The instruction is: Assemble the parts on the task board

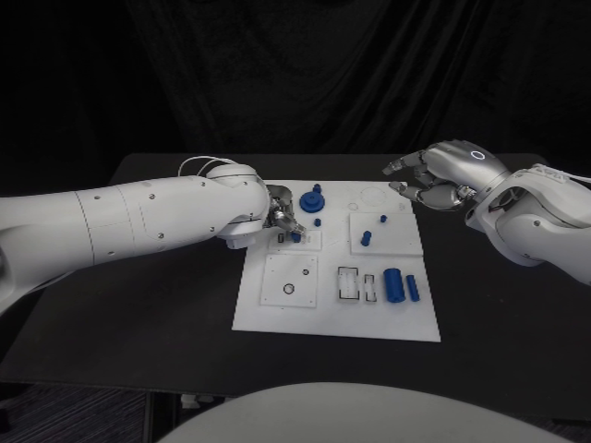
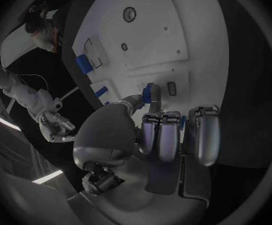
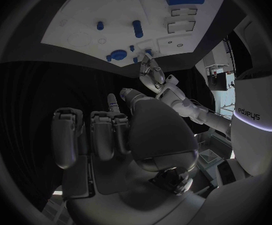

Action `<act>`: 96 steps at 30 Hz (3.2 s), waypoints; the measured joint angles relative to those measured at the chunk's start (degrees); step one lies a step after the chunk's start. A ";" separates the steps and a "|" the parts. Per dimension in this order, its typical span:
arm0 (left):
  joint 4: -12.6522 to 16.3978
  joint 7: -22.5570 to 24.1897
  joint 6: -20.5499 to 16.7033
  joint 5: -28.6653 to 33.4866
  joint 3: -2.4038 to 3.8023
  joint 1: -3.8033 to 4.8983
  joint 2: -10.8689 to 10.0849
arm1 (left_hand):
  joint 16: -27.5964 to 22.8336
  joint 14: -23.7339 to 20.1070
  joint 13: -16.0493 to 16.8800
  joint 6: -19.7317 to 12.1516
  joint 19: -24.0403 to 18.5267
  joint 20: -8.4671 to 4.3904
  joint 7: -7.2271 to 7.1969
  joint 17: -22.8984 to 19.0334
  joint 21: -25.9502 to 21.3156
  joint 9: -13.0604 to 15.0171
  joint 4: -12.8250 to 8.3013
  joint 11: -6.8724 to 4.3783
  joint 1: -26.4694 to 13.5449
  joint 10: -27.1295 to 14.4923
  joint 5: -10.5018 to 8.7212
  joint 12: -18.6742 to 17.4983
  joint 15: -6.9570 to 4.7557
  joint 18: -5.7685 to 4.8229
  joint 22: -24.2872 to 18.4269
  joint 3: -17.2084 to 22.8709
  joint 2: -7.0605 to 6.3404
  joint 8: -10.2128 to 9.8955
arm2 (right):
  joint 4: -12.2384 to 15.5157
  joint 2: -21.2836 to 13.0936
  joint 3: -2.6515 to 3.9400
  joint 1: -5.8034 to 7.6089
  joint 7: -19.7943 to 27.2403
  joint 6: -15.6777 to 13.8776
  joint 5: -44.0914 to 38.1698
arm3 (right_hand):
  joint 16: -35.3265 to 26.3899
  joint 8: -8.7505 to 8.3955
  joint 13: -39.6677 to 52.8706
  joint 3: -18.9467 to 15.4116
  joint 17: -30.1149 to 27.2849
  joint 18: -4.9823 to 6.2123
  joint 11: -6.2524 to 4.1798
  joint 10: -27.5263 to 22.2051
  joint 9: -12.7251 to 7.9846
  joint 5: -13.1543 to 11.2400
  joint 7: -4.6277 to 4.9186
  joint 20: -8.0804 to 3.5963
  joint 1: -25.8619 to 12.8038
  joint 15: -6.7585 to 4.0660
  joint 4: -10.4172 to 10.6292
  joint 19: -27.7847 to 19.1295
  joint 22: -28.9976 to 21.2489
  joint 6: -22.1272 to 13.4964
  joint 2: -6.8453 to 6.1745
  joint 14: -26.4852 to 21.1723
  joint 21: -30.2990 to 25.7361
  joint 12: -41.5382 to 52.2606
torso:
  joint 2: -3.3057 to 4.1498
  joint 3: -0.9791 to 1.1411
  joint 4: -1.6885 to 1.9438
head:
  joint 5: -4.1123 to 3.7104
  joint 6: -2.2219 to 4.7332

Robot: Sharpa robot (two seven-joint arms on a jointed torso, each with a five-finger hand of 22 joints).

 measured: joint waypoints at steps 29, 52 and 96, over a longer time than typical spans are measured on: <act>0.52 -0.04 0.06 0.00 0.04 -0.24 -0.84 | 0.00 0.00 0.00 -0.05 0.00 0.00 -0.19 0.00 0.00 0.22 0.08 0.00 -0.31 0.00 -0.02 0.00 0.00 0.00 0.00 0.55 -0.30 -0.03 | 0.01 -0.01 0.00 0.00 -0.24 0.35 0.00 | 0.05 0.00 0.00 0.15 0.00 0.00 0.00 0.00 -0.04 -0.01 -0.21 0.00 0.00 0.00 -0.16 0.00 0.04 0.21 0.00 0.00 -0.22 0.00 | -0.07 0.01 0.03 | 0.15 0.00; -0.38 0.55 -0.96 -0.15 0.27 -1.10 -0.26 | 0.00 0.00 0.00 -0.07 0.00 0.00 -0.16 0.00 -0.43 0.57 -0.23 0.00 -1.16 0.00 -0.38 0.00 0.00 0.00 0.00 1.65 -0.45 -0.03 | -0.06 0.06 0.00 0.00 -0.36 0.63 0.00 | -0.22 0.00 0.00 0.31 0.00 0.00 0.00 0.00 -0.03 -0.01 -0.01 0.00 -0.01 0.00 0.01 0.00 0.03 0.41 -0.01 0.00 -0.22 0.00 | -0.01 0.01 -0.01 | 0.26 0.00; 6.70 7.69 -17.48 -1.11 0.01 -2.17 -6.91 | 0.00 0.00 0.00 0.57 -0.21 0.21 -0.23 0.00 -1.10 5.17 0.01 0.01 -3.02 0.00 2.43 0.00 0.00 0.00 0.00 6.47 -2.56 1.32 | 0.17 -0.92 0.00 0.00 -0.69 1.03 0.00 | -0.22 0.00 0.00 0.31 0.00 0.00 0.00 0.00 -0.06 -0.01 -0.01 0.00 -0.01 0.00 0.00 0.00 0.01 0.40 -0.01 0.00 -0.22 0.00 | -0.10 0.07 0.03 | 0.41 0.00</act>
